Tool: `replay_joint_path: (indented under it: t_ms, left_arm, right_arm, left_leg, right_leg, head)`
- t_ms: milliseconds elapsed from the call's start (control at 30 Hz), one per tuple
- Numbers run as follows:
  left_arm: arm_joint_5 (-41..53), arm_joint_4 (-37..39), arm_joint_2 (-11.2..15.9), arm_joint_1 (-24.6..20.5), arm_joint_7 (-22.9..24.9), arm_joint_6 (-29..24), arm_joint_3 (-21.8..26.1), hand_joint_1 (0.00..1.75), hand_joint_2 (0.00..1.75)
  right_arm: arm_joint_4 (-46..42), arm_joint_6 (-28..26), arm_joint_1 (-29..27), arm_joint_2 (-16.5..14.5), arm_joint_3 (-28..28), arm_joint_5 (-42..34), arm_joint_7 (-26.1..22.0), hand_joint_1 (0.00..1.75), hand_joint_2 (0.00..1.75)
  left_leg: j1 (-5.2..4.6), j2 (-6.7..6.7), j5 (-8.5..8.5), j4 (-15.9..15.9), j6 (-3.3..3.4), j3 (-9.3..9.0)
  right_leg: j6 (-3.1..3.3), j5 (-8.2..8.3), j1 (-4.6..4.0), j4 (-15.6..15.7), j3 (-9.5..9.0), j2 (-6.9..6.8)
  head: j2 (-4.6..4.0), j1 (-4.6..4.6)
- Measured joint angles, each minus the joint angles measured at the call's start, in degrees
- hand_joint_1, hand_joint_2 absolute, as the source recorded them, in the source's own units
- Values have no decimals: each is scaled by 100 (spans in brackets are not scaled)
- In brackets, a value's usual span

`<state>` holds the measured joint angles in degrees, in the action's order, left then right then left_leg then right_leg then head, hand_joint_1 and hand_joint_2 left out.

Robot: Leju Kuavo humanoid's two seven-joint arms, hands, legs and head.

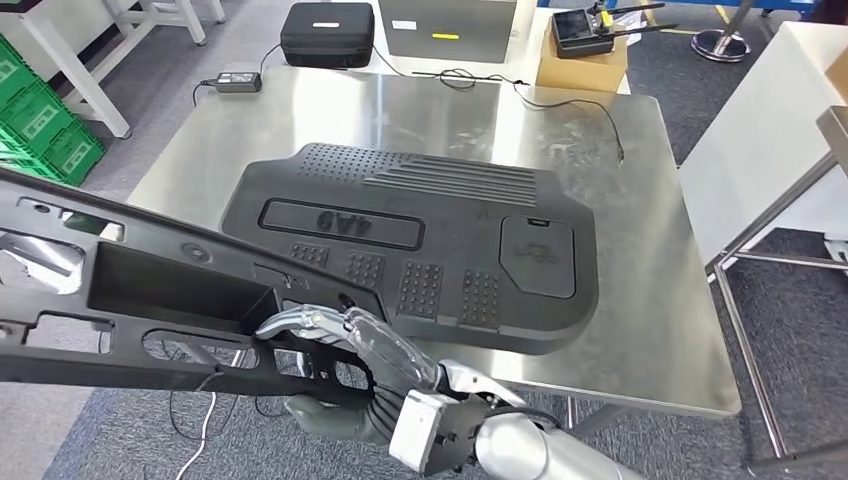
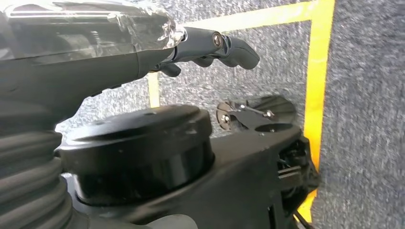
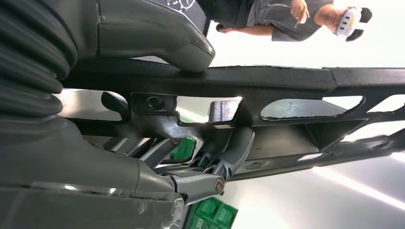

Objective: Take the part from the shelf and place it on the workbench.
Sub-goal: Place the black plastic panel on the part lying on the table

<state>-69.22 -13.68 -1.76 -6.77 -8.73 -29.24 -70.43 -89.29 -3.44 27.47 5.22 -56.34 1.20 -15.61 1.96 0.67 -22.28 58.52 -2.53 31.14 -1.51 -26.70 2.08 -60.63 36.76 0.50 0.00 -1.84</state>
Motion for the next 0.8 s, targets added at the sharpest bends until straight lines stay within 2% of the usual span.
replay_joint_path:
  t_ms: [100,167,200,267,300,333,367,433,467,533,633,700,767,800]
  left_arm:
    - [1,0,2,-2,-4,-1,0,0,175]
    - [7,0,2,-8,-4,-1,0,0,175]
    - [11,0,2,-10,-4,0,0,0,175]
    - [13,0,3,-9,-4,3,0,0,175]
    - [14,0,3,-7,-4,7,0,0,175]
    - [16,0,4,-7,-5,12,0,0,175]
    - [17,0,3,-9,-5,17,1,0,175]
    - [21,1,6,-7,-6,22,1,0,175]
    - [21,2,9,-4,-6,22,1,0,175]
    - [21,3,15,2,-5,17,1,0,175]
    - [18,2,15,13,-5,7,0,0,175]
    - [17,2,13,11,-6,4,0,0,175]
    - [15,2,11,8,-6,3,1,0,175]
    - [14,2,11,10,-6,1,1,0,175]
  right_arm:
    - [5,-2,-3,-4,3,0,-1,175,175]
    - [5,-2,1,-12,5,0,-4,175,175]
    - [5,-2,1,-16,7,0,-4,175,175]
    - [5,-2,-1,-16,8,0,-5,175,175]
    - [6,-2,-4,-16,8,0,-4,175,175]
    - [7,-2,-6,-15,8,0,-3,175,175]
    - [7,-1,-7,-16,8,0,-2,175,175]
    - [7,0,-6,-17,8,0,-3,175,175]
    - [7,1,-5,-17,8,0,-3,175,175]
    - [8,2,-4,-17,9,0,-3,175,175]
    - [10,3,5,-15,10,0,-3,175,175]
    - [11,6,21,-16,11,0,-5,175,175]
    - [16,10,22,-14,13,0,-7,175,175]
    - [21,13,15,-11,13,0,-7,175,175]
  left_leg:
    - [19,-1,-51,11,-104,-34]
    - [27,-21,-197,267,-142,39]
    - [19,-32,-334,573,-146,179]
    - [-8,-39,-606,1350,-131,616]
    - [-24,-39,-638,1615,-111,798]
    - [-42,-39,-561,1690,-79,895]
    - [-68,-38,-378,1546,-32,884]
    - [-141,-42,75,864,108,649]
    - [-177,-53,207,533,175,523]
    - [-226,-70,241,191,258,400]
    - [-206,-48,253,-24,287,267]
    - [-182,-35,267,-99,301,164]
    - [-182,-34,245,-103,316,136]
    - [-181,-35,227,-95,319,129]
  right_leg:
    - [194,-84,-42,-30,-6,21]
    - [282,-114,-49,-21,-51,7]
    - [316,-130,-56,-17,-73,-5]
    - [374,-169,-93,-17,-104,-23]
    - [397,-190,-116,-17,-123,-27]
    - [414,-213,-140,-17,-149,-26]
    - [425,-239,-161,-17,-187,-24]
    - [428,-296,-189,-8,-278,-22]
    - [418,-321,-199,-3,-314,-23]
    - [369,-324,-195,17,-353,-40]
    - [267,-279,-180,-54,-371,-66]
    - [222,-460,-171,-393,-211,-62]
    - [179,-745,-149,-1021,154,-57]
    - [158,-822,-138,-1275,338,-58]
  head:
    - [0,68]
    - [0,140]
    - [0,185]
    - [0,266]
    - [0,292]
    - [0,313]
    - [0,333]
    - [0,373]
    - [0,384]
    - [0,399]
    - [0,398]
    - [0,343]
    - [0,270]
    - [0,239]
